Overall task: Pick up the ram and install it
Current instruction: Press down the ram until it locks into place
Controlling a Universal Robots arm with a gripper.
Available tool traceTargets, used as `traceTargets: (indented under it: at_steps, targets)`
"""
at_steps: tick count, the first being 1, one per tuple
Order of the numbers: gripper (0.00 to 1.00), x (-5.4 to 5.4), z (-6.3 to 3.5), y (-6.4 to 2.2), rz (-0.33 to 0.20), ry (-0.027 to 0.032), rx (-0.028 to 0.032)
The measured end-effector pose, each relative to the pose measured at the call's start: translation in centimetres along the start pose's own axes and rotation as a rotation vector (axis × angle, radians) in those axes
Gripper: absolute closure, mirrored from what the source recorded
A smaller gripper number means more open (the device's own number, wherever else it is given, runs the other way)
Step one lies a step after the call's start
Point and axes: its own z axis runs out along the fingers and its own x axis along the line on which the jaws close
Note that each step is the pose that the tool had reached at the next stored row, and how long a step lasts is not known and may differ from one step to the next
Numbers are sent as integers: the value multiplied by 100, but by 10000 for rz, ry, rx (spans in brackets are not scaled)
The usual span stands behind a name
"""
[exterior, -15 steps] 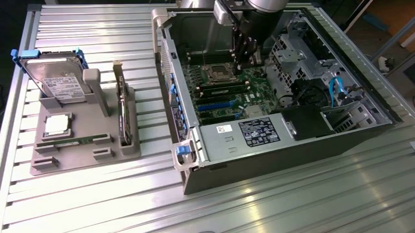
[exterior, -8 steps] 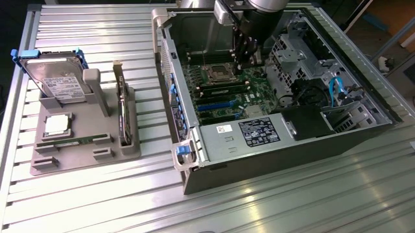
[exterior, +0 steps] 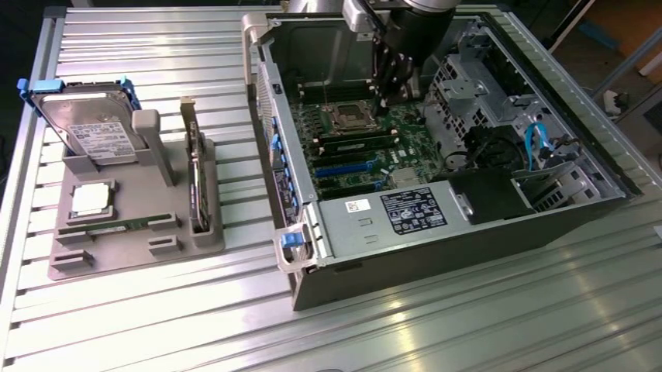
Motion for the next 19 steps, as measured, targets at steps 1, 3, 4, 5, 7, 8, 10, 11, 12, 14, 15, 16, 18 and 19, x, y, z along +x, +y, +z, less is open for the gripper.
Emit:
traceTargets:
  at_steps: [1,3,4,5,7,8,10,11,12,14,15,16,18,19]
  targets:
    - [89,0,-7,0,0,0,0]
    - [89,0,-15,0,0,-1,0]
    - [89,0,-19,0,0,-1,0]
    - [89,0,-24,0,0,0,0]
    - [89,0,-29,0,0,1,-1]
    - [89,0,-29,0,0,0,0]
    - [89,0,-29,0,0,1,0]
    - [89,0,-29,0,0,1,-1]
    - [89,0,-29,0,0,1,-1]
    - [89,1,-42,0,0,5,-2]
    - [89,1,-48,0,1,3,-1]
    - [89,1,-54,0,0,2,-1]
    - [89,1,-65,0,0,1,0]
    - [89,1,-70,0,0,2,0]
